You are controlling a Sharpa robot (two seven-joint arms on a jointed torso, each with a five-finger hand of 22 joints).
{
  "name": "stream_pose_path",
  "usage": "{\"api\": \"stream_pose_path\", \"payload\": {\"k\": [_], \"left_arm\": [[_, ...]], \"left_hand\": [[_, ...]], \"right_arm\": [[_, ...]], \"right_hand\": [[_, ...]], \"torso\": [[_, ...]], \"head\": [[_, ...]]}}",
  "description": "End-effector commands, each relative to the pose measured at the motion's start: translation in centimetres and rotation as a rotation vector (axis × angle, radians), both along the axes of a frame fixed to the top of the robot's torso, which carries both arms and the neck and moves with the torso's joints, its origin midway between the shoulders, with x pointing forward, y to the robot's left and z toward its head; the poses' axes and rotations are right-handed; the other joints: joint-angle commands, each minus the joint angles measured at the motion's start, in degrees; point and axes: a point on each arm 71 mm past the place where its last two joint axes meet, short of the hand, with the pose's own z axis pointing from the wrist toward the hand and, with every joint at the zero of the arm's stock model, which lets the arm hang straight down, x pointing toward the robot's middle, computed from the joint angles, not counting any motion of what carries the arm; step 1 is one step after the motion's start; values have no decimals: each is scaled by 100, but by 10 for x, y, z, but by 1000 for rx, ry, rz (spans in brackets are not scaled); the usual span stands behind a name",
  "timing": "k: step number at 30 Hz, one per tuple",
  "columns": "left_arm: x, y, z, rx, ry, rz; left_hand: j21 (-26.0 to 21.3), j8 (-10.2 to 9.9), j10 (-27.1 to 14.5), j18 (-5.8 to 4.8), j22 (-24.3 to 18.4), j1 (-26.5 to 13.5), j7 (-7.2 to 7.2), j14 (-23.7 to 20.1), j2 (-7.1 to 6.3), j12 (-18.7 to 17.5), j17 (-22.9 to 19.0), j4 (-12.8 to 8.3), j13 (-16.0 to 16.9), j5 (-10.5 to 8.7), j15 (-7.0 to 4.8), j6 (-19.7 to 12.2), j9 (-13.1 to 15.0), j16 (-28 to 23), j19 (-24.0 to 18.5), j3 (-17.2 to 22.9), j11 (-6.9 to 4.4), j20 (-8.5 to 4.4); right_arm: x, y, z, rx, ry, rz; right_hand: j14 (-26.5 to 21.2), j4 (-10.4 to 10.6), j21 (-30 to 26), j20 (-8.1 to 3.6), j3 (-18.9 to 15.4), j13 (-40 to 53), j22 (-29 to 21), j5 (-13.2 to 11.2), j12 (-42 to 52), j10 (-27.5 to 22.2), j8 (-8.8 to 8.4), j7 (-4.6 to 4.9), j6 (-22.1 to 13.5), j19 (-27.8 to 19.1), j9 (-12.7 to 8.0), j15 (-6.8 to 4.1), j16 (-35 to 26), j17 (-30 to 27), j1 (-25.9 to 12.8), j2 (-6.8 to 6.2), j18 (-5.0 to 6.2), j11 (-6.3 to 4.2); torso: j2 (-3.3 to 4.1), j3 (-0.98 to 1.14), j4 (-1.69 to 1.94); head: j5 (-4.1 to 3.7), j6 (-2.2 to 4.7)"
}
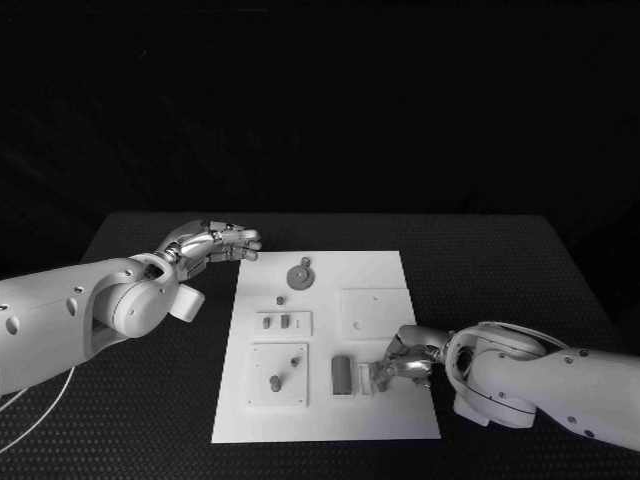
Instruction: Assemble the parts on the task board
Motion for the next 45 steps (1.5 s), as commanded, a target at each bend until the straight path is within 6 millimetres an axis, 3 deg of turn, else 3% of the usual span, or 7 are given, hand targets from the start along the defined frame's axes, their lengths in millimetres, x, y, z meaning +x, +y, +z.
{"api": "stream_pose_path", "payload": {"k": [1, 18, 45], "left_arm": [[1, 0, 3, -7, -24, 2], [0, 0, 1, -7, 0, -11], [-1, 2, -1, 0, 27, -18]], "left_hand": [[29, -20, -32, 92, -9, 22, 19, 8, 19, 11, -10, 9, -9, 4, 19, -41, -7, -21, 52, 39, 21, -1], [27, -14, -20, 107, -42, -4, 37, 40, 21, 16, -29, 8, -31, 4, 17, -35, -9, -35, 61, 45, 44, 4], [19, -2, -30, 105, -86, 4, 33, 41, -2, 11, -60, 8, -69, 3, 28, -24, -11, -72, 31, 67, 66, 19]], "right_arm": [[-1, 3, 2, 67, 3, -54], [-6, 12, -2, 65, 93, -29], [-2, 14, -3, 43, 60, -37]], "right_hand": [[-14, 5, 16, -7, -1, 6, 7, 16, -33, 39, 37, 78, -42, -14, 24, -12, -24, 1, 1, 27, 153, -21], [-28, 6, 16, -10, -18, 12, 12, 16, -38, 37, 29, 74, -36, -13, 13, -20, -30, -22, 5, 25, 153, -25], [-63, 22, -12, 17, -106, 30, 17, 15, -68, 24, 2, 76, -12, -34, -32, -18, -57, -45, -138, 36, 153, -23]], "torso": [[0, 5, 1], [-2, -6, 1], [-1, -2, 6]], "head": [[4, -1], [18, -18], [27, -42]]}}
